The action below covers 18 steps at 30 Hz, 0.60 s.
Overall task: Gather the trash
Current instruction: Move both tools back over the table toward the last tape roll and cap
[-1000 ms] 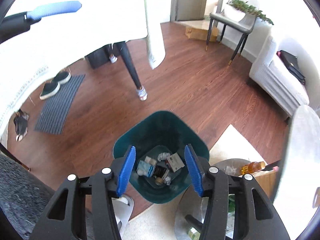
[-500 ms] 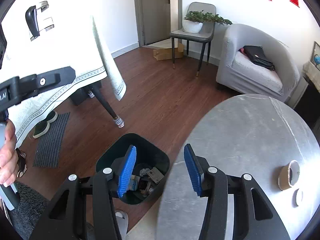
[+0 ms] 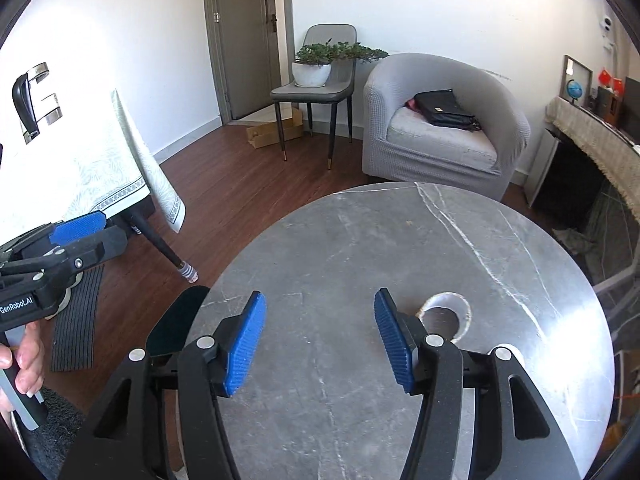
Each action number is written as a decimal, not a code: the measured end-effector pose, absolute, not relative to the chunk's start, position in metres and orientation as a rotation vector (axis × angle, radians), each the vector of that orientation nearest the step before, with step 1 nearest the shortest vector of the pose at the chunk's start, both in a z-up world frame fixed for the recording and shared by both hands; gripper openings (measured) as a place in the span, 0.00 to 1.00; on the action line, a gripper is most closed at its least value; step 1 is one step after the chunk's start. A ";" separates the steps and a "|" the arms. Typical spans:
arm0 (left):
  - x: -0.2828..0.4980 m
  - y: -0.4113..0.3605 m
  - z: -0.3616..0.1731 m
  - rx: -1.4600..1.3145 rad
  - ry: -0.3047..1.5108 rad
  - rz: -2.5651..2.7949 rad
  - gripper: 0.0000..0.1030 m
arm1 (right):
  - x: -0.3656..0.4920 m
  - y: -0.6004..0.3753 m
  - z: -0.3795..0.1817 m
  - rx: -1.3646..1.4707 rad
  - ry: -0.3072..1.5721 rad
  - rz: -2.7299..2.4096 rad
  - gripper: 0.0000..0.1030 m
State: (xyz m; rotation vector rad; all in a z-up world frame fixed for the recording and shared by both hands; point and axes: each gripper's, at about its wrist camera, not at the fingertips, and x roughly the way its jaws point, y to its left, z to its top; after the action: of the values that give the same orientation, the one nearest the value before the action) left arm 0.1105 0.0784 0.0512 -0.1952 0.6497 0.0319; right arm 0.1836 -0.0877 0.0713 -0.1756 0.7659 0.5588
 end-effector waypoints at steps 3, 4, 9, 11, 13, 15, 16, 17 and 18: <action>0.118 0.060 0.048 -0.182 0.664 -0.009 0.73 | 0.185 -0.103 0.071 -0.174 0.765 0.534 0.61; 0.120 0.053 0.046 -0.172 0.666 -0.019 0.73 | 0.185 -0.110 0.071 -0.176 0.766 0.527 0.61; 0.132 0.021 0.041 -0.108 0.700 -0.048 0.74 | 0.189 -0.148 0.076 -0.155 0.753 0.469 0.63; 0.138 0.006 0.039 -0.076 0.712 -0.060 0.74 | 0.192 -0.165 0.077 -0.139 0.752 0.447 0.65; 0.145 -0.011 0.039 -0.050 0.721 -0.090 0.74 | 0.196 -0.179 0.076 -0.119 0.763 0.425 0.65; 0.152 -0.030 0.040 -0.008 0.720 -0.124 0.74 | 0.198 -0.191 0.074 -0.101 0.770 0.413 0.65; 0.156 -0.039 0.041 0.016 0.716 -0.137 0.74 | 0.199 -0.196 0.073 -0.097 0.775 0.410 0.65; 0.160 -0.047 0.042 0.033 0.713 -0.148 0.74 | 0.200 -0.199 0.072 -0.097 0.778 0.407 0.65; 0.164 -0.055 0.042 0.043 0.712 -0.163 0.74 | 0.200 -0.203 0.071 -0.099 0.779 0.404 0.65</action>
State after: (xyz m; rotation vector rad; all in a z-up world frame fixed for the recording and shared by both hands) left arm 0.1643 -0.0550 0.0421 0.0432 0.7120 -0.1634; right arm 0.2000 -0.2029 0.0711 -0.0992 0.7785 0.4037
